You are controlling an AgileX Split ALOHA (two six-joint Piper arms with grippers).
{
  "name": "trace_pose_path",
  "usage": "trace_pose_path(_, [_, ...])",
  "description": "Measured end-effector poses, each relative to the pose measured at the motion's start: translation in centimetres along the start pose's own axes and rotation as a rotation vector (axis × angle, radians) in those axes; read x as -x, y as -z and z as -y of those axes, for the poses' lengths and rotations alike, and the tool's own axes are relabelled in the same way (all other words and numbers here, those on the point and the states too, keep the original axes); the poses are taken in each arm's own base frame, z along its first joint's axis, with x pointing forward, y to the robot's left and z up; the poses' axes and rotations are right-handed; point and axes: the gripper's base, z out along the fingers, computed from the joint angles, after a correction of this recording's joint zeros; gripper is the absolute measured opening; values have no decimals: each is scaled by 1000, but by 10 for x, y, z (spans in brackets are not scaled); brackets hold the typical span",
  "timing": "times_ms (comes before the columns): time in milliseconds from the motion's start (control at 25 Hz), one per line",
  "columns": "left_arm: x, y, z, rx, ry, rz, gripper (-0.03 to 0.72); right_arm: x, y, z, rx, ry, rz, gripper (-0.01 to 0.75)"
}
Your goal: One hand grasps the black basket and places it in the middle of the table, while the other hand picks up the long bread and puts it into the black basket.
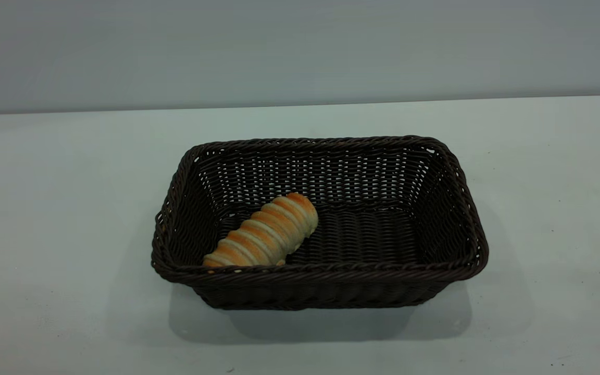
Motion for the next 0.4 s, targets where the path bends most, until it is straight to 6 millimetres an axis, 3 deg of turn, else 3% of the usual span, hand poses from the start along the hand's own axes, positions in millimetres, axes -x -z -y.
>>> trace_pose_path(400, [0, 0, 0, 0, -1, 0, 582, 0, 0, 0, 0, 0, 0, 388])
